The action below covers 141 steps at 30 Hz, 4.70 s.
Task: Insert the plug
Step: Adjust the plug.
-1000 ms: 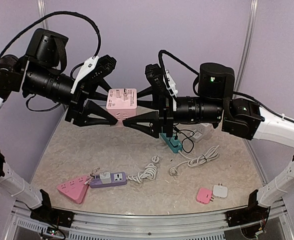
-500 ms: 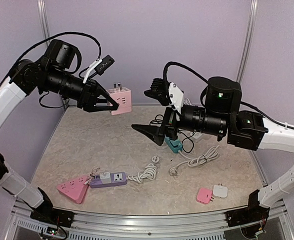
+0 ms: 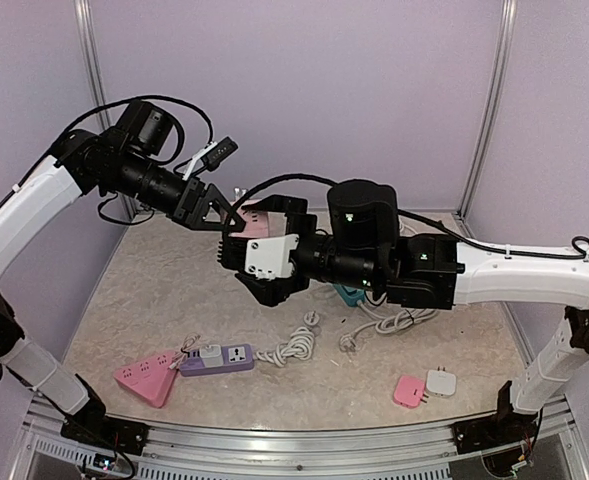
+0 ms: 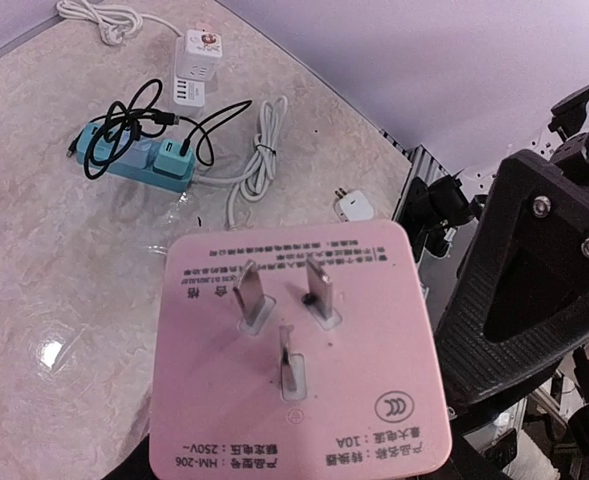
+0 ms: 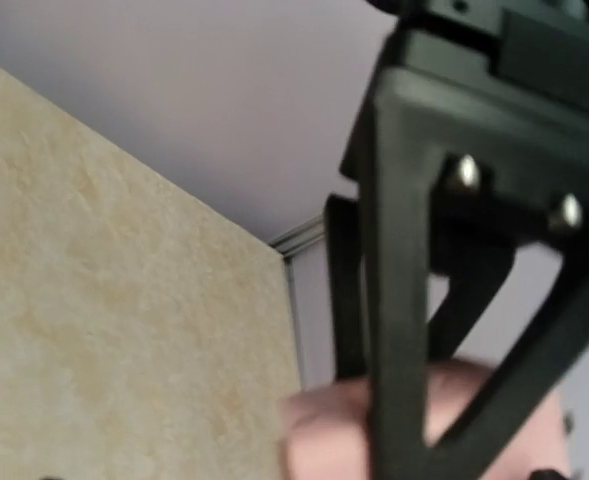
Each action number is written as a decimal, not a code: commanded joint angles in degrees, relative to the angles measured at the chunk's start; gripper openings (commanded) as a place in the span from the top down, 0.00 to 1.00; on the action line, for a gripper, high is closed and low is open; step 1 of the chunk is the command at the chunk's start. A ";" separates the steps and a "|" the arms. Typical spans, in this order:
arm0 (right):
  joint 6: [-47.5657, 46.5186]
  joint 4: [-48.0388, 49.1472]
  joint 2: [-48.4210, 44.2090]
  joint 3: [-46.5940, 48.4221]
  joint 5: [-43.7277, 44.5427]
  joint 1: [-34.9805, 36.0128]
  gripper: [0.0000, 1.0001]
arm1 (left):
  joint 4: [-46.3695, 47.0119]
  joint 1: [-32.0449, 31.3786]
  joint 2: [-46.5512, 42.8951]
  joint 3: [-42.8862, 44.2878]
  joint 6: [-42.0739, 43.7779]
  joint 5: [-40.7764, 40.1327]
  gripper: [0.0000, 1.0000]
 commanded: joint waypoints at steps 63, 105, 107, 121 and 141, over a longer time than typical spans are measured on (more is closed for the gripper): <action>54.93 -0.99 -4.76 4.39 -39.94 -13.08 1.00 | -15.18 -13.67 -17.78 -1.91 68.84 -35.01 0.01; 50.73 -25.46 8.91 23.73 -49.19 -3.81 1.00 | -11.57 -39.51 -12.66 -4.58 76.01 -39.11 1.00; 50.52 -24.93 7.59 22.51 -44.96 -3.91 0.68 | -10.91 -39.39 -12.87 -4.57 73.96 -39.55 1.00; 49.52 -14.94 -11.78 5.14 -14.45 -4.29 0.00 | -4.08 -6.03 -8.26 -3.64 23.00 0.06 1.00; 50.47 -23.06 -0.29 13.80 -23.01 -4.25 0.00 | -6.34 -9.06 -7.22 -4.06 23.33 2.49 1.00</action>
